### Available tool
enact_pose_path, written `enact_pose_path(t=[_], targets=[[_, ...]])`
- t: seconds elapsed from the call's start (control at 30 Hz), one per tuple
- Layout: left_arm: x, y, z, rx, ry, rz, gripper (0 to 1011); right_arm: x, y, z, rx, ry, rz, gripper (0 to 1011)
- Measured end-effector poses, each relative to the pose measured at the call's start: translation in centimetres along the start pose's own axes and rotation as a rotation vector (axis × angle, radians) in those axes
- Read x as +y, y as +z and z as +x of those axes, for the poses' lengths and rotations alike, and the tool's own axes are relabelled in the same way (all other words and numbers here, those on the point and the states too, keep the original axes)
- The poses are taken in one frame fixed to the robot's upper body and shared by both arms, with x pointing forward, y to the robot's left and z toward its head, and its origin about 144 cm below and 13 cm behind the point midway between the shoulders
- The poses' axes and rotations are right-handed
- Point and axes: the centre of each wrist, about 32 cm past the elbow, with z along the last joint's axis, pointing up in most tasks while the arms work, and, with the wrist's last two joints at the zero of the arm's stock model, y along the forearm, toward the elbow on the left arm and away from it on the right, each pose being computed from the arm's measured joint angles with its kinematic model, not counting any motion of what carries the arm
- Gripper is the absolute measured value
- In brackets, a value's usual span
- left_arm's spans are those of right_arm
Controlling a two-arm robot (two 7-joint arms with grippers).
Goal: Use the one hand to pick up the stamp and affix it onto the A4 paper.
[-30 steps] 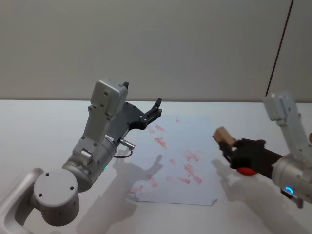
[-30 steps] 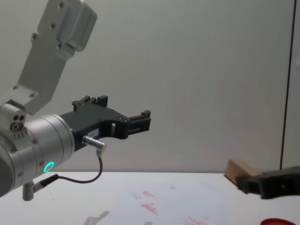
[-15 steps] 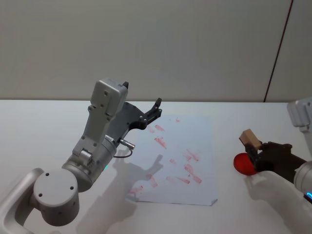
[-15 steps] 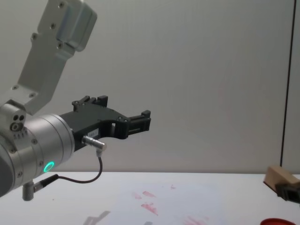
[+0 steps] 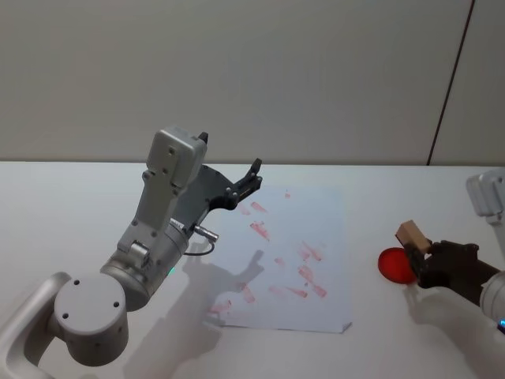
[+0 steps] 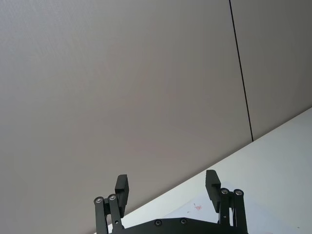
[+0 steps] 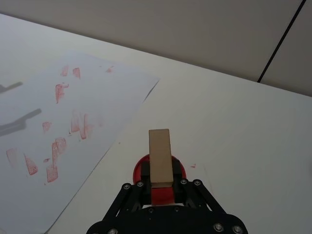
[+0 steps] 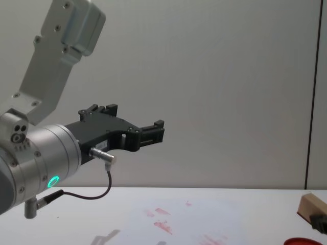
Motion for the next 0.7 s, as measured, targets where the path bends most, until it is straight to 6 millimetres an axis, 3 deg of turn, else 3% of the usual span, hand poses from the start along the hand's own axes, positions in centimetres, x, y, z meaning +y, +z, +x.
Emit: enact_pose_path(t=[0.4, 0.7], targets=[[0.00, 0.00, 0.00, 0.000, 0.000, 0.000, 1003, 0.36, -0.51, 0.08, -0.003, -0.007, -0.037, 220], [0.00, 0.00, 0.00, 0.000, 0.000, 0.000, 1003, 0.52, -0.62, 0.12, -0.005, -0.010, -0.049, 508]])
